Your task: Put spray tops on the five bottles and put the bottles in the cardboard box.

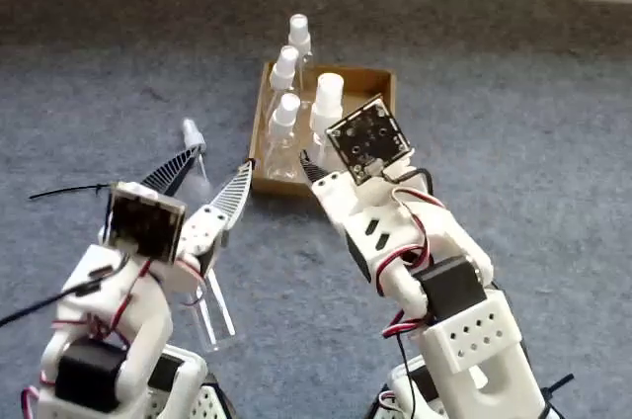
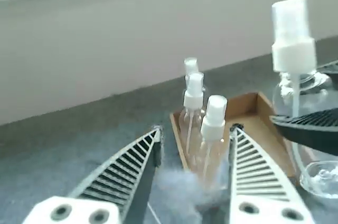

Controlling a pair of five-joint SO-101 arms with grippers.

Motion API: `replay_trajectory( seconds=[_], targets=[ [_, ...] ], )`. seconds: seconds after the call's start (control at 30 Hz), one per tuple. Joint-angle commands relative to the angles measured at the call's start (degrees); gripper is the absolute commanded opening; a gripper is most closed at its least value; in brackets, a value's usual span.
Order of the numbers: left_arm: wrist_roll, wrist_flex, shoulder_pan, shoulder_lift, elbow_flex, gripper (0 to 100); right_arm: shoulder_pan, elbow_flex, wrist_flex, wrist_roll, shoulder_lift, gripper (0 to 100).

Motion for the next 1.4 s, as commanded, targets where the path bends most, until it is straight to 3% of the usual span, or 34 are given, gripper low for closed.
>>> replay_trajectory(
  seconds=[0.0, 0.17, 0.37, 0.73, 1.07, 1.37],
  targets=[
    [-0.09, 0.26, -1.98, 4.97, -2.07, 19, 3.21, -3.91, -2.77, -2.55, -1.71, 0.4],
    [0.00, 0.70, -1.63, 2.68, -0.66, 19, 8.31, -3.82, -13.67, -2.55, 1.89, 0.4],
    [0.00, 0.26, -1.98, -1.36, 6.81, 19, 14.81, -5.41, -27.82, -2.64, 19.82, 0.4],
    [-0.18, 0.18, -4.44, -11.82, 16.40, 19, 15.16, -18.51, -48.66, -2.64, 51.82, 0.5],
    [-0.09, -3.87, -6.02, -14.55, 20.53, 19, 15.25, -25.63, -66.59, -2.73, 71.69, 0.5],
    [-0.09, -3.69, -6.02, -14.73, 20.53, 19, 16.75, -26.07, -69.67, -10.81, 76.88, 0.4]
  ],
)
